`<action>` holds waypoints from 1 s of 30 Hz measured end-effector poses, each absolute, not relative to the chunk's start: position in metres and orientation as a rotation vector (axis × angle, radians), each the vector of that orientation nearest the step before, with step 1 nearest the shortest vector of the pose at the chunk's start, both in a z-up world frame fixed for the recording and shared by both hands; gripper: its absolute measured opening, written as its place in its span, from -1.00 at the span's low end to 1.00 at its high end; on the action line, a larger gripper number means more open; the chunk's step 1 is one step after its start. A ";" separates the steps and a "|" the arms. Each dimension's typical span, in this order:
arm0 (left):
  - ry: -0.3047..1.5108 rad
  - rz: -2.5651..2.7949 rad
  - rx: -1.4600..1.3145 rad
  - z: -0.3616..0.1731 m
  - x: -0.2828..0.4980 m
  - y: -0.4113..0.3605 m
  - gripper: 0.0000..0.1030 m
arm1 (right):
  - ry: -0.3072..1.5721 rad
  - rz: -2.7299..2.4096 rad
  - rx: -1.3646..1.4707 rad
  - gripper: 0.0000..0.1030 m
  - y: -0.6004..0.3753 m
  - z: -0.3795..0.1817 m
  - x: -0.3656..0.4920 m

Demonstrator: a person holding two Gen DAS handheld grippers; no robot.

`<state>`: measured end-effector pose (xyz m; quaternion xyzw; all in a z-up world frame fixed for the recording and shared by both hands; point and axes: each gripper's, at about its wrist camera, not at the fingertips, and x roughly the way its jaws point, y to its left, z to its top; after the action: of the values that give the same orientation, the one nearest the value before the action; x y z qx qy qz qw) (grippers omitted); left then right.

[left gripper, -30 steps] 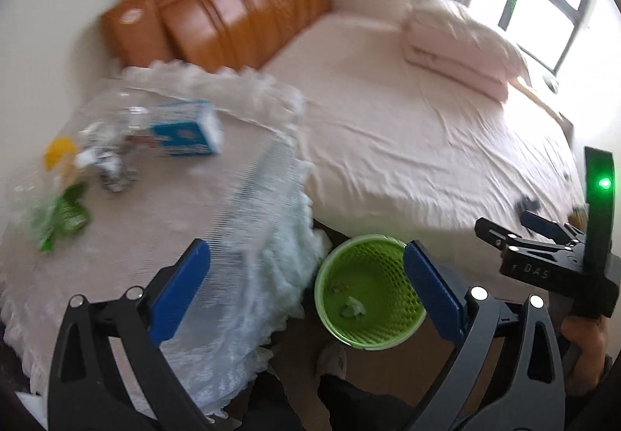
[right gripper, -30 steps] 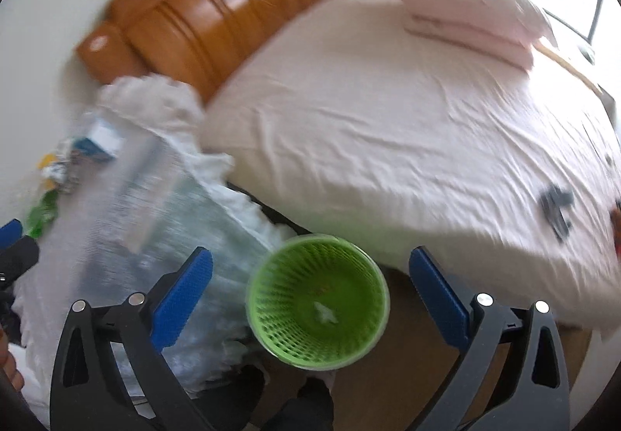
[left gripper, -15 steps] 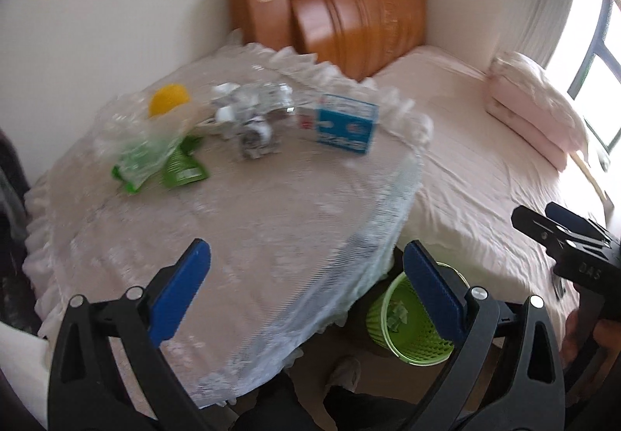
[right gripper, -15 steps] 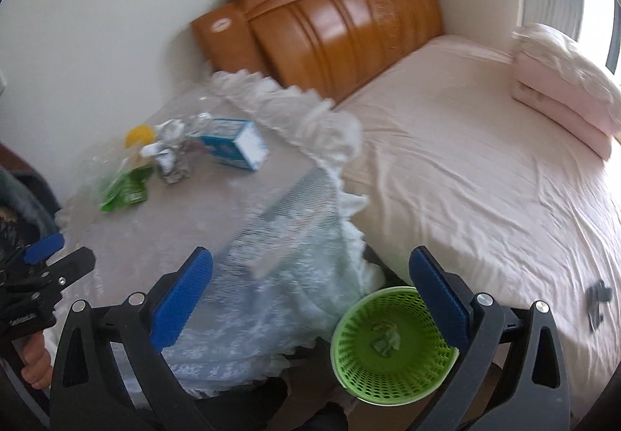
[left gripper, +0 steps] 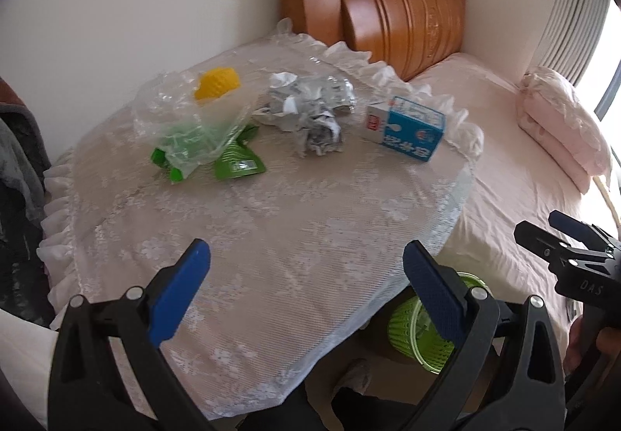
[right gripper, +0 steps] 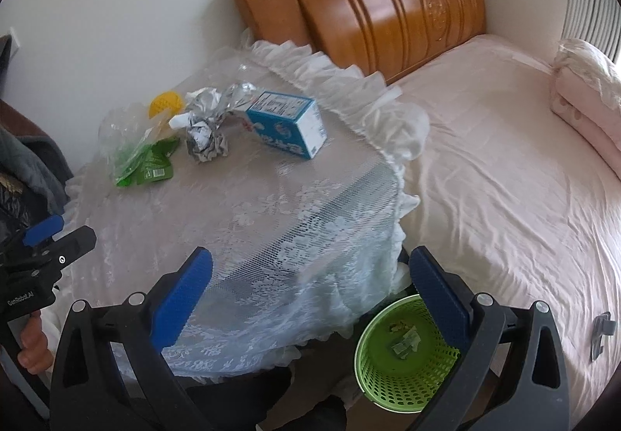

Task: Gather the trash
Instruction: 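Move both open tools back over the table, then grasp the clear plastic bag with the left tool while the right tool grasps crumpled white paper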

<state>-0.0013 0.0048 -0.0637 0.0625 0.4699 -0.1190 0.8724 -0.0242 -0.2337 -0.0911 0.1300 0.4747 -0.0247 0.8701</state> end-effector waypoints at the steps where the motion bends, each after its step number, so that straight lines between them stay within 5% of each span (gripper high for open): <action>1: 0.985 -0.238 0.130 -0.066 0.002 0.008 0.85 | 1.002 -0.043 0.271 0.95 -0.231 -0.093 -0.019; 25: 1.019 -0.095 0.115 -0.112 0.243 0.143 0.85 | 1.081 0.002 0.244 0.95 -0.131 -0.111 0.115; 28: 1.017 -0.137 0.083 -0.121 0.258 0.144 0.47 | 1.092 -0.011 0.214 0.95 -0.121 -0.115 0.130; 30: 1.044 -0.165 0.076 -0.129 0.265 0.142 -0.11 | 1.097 -0.017 0.211 0.95 -0.118 -0.119 0.138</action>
<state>0.2649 0.1417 -0.1287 0.0362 0.4978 -0.0789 0.8629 0.1376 -0.1181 -0.1194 0.1000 0.5203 -0.0082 0.8481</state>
